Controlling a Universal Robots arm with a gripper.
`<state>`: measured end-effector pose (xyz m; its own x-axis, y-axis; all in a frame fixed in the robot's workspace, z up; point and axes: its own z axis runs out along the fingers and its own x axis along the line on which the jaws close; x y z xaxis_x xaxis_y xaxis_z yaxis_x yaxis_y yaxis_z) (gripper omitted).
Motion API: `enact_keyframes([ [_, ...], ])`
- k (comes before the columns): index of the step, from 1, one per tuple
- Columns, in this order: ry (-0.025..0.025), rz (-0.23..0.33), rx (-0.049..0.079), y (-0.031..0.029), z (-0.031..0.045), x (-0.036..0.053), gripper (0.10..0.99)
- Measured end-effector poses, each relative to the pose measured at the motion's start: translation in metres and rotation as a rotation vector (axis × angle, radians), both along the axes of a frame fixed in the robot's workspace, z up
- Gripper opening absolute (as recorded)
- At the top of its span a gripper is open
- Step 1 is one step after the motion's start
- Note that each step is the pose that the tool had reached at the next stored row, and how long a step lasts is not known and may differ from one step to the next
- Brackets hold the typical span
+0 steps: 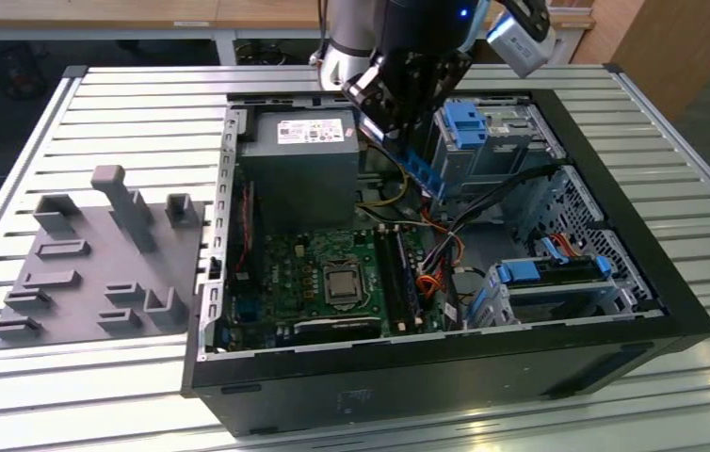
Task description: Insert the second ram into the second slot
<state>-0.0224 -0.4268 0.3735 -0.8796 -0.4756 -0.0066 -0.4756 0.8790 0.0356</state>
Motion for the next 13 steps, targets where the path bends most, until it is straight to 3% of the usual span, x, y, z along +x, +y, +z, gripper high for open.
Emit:
enact_keyframes([
  [13, 0.0, -0.097, 0.0, 0.0, -0.0001, 0.0, 0.137],
])
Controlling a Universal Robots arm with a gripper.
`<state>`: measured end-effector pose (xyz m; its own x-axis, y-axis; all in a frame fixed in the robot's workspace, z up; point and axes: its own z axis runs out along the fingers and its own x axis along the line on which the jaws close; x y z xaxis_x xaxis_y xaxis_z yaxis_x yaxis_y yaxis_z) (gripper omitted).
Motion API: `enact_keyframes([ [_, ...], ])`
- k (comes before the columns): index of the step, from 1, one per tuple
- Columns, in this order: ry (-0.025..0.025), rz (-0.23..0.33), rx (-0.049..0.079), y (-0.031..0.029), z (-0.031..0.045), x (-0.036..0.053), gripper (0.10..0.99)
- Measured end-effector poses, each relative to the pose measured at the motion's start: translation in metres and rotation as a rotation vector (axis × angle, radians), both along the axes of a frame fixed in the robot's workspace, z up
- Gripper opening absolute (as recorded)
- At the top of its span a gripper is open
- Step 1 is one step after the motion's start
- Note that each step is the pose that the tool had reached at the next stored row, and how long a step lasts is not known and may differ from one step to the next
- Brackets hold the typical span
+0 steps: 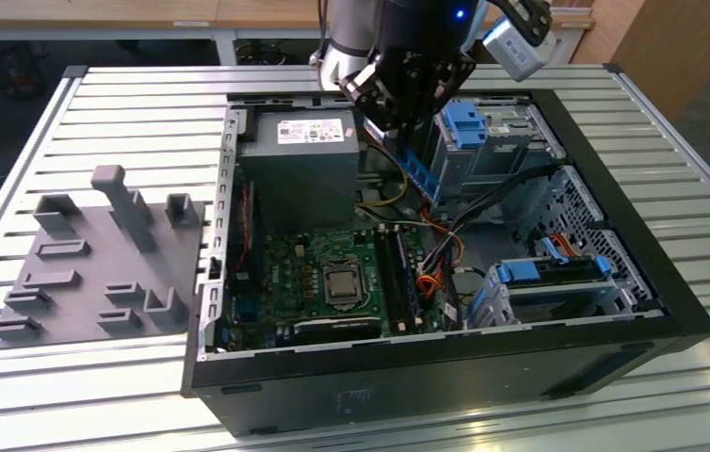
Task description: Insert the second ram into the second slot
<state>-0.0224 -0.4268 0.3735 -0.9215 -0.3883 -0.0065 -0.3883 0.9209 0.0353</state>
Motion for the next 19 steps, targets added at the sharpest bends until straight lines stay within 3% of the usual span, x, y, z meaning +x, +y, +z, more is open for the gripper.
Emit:
enact_keyframes([
  [19, 0.0, -0.135, 0.0, 0.0, -0.0002, 0.0, 0.137],
])
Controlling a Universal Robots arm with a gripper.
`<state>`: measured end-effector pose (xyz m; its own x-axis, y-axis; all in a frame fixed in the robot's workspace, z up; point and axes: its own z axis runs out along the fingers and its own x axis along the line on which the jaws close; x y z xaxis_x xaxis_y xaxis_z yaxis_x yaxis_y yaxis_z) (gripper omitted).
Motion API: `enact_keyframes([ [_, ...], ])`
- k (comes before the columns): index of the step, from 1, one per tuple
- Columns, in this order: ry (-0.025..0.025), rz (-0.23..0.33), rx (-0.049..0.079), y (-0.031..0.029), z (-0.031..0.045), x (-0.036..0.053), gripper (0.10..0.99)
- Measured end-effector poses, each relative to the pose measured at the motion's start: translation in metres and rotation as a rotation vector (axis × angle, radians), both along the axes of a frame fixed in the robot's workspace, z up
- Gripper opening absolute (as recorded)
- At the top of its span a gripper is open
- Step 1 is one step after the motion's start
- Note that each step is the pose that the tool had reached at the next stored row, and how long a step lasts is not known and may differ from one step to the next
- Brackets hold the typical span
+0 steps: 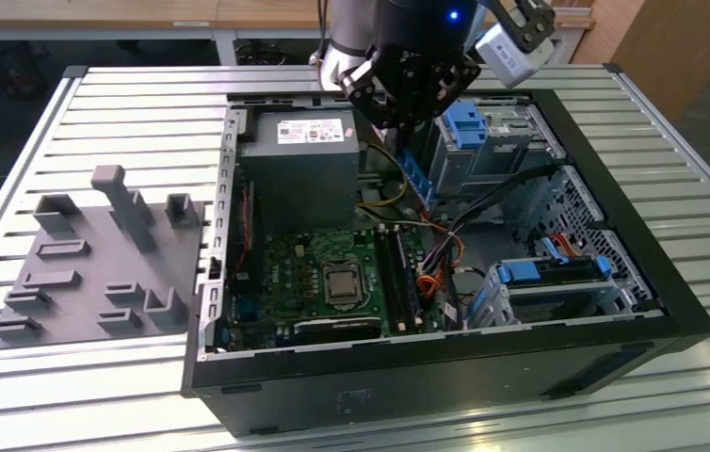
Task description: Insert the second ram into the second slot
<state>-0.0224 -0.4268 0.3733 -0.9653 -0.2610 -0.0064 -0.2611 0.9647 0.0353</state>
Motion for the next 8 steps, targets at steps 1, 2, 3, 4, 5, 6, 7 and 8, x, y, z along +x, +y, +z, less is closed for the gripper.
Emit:
enact_keyframes([
  [1, 0.0, -0.012, 0.0, 0.0, 0.0, 0.0, 0.137],
  [2, 0.0, -0.025, 0.0, 0.0, 0.0, 0.0, 0.137],
  [3, 0.0, -0.038, 0.0, 0.0, -0.0001, 0.0, 0.137],
  [4, 0.0, -0.052, 0.0, 0.0, -0.0001, 0.0, 0.137],
  [5, 0.0, -0.066, 0.0, 0.0, -0.0001, 0.0, 0.137],
  [6, 0.0001, -0.08, 0.0, 0.0, -0.0002, 0.0, 0.137],
  [7, 0.0, -0.094, 0.0, 0.0, -0.0003, 0.0, 0.137],
  [8, 0.0, -0.109, 0.0, 0.0, -0.0004, 0.0, 0.137],
])
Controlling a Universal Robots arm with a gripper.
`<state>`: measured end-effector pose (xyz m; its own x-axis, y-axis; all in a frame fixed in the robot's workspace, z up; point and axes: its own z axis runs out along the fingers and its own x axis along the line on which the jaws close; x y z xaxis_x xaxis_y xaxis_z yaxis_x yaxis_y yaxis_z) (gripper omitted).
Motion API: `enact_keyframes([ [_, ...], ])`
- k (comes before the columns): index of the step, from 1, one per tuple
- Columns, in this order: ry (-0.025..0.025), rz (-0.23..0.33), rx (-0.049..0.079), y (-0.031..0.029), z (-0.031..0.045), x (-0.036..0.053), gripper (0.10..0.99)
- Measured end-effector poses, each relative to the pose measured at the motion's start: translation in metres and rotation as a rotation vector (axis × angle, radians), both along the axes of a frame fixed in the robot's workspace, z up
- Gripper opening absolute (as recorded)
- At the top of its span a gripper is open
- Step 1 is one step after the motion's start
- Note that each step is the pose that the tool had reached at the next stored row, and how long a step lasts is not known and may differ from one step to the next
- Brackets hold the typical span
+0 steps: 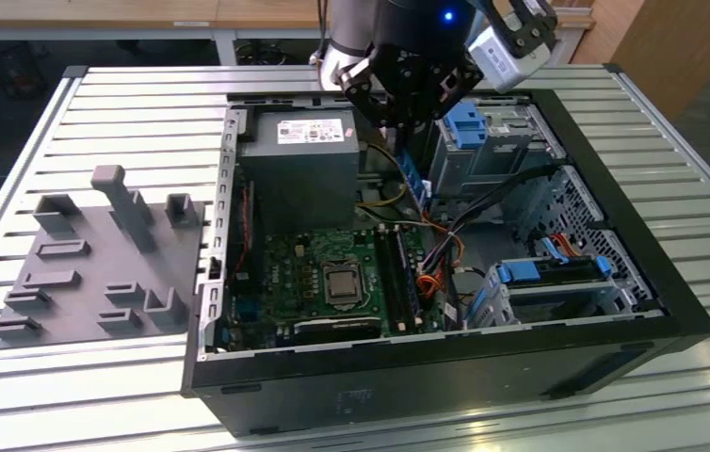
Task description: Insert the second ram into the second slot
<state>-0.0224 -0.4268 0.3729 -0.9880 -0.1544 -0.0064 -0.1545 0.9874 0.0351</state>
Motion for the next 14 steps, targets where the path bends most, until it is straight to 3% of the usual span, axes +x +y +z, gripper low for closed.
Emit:
enact_keyframes([
  [6, 0.0, -0.08, 0.0, 0.0, -0.0006, 0.0, 0.137],
  [14, 0.0, -0.087, 0.0, -0.0001, -0.003, 0.0, 0.137],
])
